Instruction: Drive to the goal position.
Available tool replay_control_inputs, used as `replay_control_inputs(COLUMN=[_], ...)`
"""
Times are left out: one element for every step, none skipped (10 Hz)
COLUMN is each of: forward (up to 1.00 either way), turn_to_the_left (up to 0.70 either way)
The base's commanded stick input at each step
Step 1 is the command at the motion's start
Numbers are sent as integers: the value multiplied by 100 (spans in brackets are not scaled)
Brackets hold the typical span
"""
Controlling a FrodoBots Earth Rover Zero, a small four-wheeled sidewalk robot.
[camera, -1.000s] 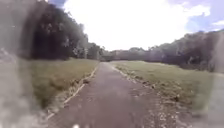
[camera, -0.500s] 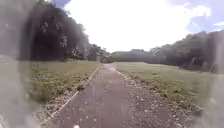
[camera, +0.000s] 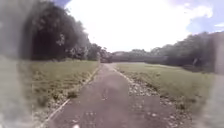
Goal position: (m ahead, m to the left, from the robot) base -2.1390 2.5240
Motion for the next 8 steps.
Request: replay_control_inputs(forward=[100, 100, 100, 100, 100, 100, 100, 100], turn_to_the_left=[0, 0, 0, 0, 0, 0, 0, 0])
